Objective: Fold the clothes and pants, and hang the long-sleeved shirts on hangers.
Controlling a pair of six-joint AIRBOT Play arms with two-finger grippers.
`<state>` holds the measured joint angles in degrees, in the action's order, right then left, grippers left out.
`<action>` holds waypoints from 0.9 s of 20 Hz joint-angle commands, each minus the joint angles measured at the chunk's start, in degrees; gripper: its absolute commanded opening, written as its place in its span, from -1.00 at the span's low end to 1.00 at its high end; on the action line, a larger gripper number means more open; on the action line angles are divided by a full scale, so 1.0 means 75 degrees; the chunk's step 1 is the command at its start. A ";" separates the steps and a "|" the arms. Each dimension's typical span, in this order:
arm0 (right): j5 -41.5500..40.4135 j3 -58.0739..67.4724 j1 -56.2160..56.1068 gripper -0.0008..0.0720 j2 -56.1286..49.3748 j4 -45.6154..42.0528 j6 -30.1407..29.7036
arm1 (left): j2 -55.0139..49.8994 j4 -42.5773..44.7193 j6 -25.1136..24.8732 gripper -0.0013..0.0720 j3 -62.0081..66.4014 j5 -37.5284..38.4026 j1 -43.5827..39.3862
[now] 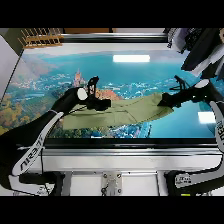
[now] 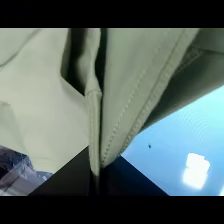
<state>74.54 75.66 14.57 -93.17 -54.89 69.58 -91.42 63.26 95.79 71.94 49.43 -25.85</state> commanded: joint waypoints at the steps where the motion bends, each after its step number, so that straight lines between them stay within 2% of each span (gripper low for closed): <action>1: 0.1536 0.1431 -0.0265 -0.95 0.0577 -0.1102 0.0723 | -0.1058 -0.0061 0.0000 -0.95 0.1209 0.0044 -0.0449; 6: 0.2664 0.3223 -0.1230 -0.95 0.0743 -0.1725 0.1402 | -0.2486 -0.0061 0.0000 -0.95 0.2801 0.0632 -0.1040; 11: 0.2731 0.4019 -0.2247 -0.94 0.0743 -0.1824 0.1667 | -0.3523 -0.0052 0.0000 -0.95 0.4182 0.1303 -0.1425; 18: 0.2702 0.4208 -0.3045 -0.95 0.0737 -0.1824 0.1938 | -0.3771 -0.0035 0.0009 -0.95 0.4558 0.1679 -0.1309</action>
<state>94.78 106.63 -5.96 -87.64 -68.42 82.87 -119.42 62.87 95.98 105.10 60.77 -36.23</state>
